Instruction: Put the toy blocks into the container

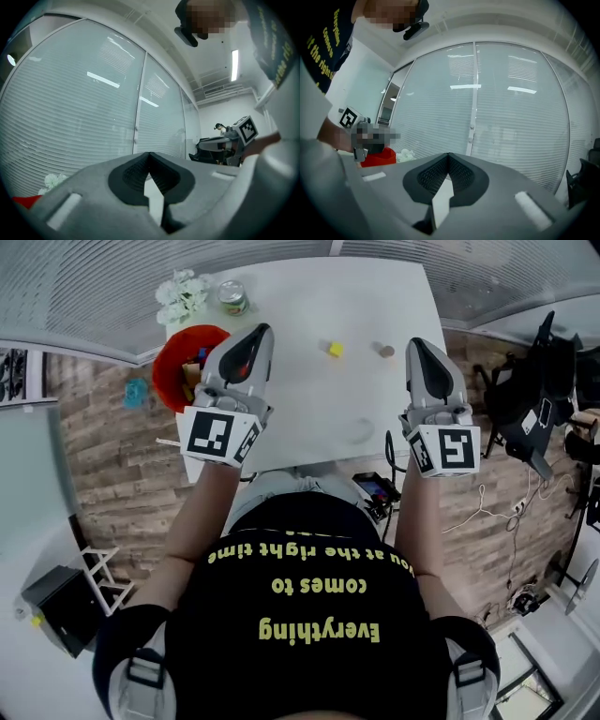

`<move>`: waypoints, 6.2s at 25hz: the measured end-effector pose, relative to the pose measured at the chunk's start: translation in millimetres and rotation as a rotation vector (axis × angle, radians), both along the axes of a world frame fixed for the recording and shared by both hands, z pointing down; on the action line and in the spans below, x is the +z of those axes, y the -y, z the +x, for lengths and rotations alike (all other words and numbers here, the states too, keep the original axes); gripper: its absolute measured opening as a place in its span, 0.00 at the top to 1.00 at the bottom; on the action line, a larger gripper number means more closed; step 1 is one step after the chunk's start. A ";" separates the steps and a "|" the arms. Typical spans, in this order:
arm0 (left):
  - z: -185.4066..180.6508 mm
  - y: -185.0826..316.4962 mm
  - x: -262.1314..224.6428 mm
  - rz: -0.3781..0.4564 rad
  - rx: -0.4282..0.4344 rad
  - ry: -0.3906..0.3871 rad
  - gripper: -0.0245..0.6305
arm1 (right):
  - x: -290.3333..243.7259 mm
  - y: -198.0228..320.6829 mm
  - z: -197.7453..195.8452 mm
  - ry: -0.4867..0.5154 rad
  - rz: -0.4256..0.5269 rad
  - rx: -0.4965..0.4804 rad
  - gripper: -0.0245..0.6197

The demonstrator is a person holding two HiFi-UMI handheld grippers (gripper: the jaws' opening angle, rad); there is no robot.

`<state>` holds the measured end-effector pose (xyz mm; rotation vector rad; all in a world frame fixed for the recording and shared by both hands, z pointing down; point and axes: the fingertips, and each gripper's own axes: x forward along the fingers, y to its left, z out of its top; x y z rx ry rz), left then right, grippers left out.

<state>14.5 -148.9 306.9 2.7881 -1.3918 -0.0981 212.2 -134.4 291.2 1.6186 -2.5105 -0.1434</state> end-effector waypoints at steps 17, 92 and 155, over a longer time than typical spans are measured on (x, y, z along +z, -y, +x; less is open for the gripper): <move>32.6 30.0 25.0 -0.054 0.058 0.006 0.97 | 40.5 21.1 -0.7 0.022 -0.121 -0.032 0.95; 45.8 62.7 128.0 -0.231 -0.010 0.025 0.97 | 319.6 60.9 -77.6 -0.307 -0.730 -0.447 0.72; -19.5 -5.0 -17.2 0.030 -0.128 0.022 0.97 | 0.0 22.3 -31.8 0.056 -0.089 -0.230 0.72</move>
